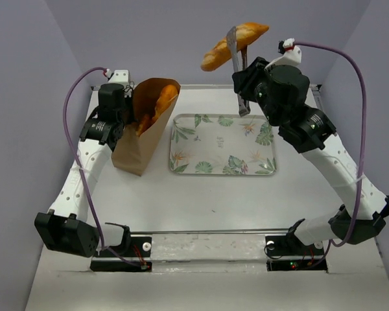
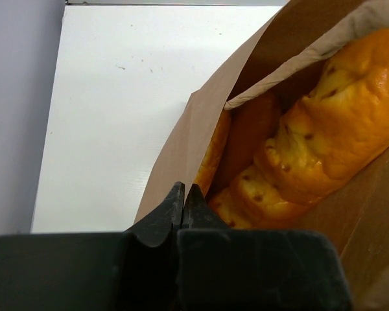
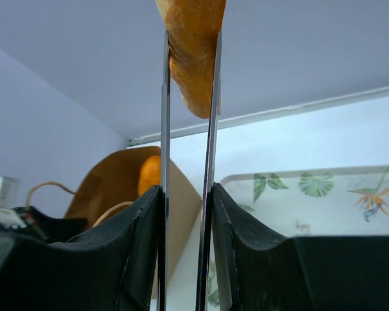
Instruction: Take the fake bread out of the paper bag
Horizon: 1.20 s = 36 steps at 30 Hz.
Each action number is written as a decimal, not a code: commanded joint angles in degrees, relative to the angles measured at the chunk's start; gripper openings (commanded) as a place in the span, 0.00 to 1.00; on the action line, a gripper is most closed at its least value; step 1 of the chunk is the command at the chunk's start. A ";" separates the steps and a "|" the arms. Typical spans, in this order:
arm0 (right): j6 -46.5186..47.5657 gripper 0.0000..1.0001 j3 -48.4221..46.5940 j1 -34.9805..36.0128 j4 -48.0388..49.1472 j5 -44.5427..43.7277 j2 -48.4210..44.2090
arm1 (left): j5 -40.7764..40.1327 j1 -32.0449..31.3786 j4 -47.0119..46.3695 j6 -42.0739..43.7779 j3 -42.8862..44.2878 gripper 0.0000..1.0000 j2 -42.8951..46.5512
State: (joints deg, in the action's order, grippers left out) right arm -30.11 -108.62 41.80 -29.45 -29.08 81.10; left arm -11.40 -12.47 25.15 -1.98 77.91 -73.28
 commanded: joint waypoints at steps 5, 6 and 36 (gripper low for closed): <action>-7.58 0.01 12.80 -0.67 5.00 4.10 1.95 | -1.17 2.27 -2.21 0.13 0.23 0.00 3.66; -8.29 0.01 14.12 -0.67 6.41 7.51 3.26 | -1.08 2.45 -2.21 0.05 0.05 0.00 3.75; -20.96 0.55 51.85 -22.29 3.37 24.16 -4.11 | 1.47 3.15 -2.29 -0.66 0.14 0.00 4.90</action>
State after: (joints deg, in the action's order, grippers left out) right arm -52.80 -55.27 20.29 -18.85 -4.08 78.67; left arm -10.09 -9.61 26.83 -2.04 77.34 -70.63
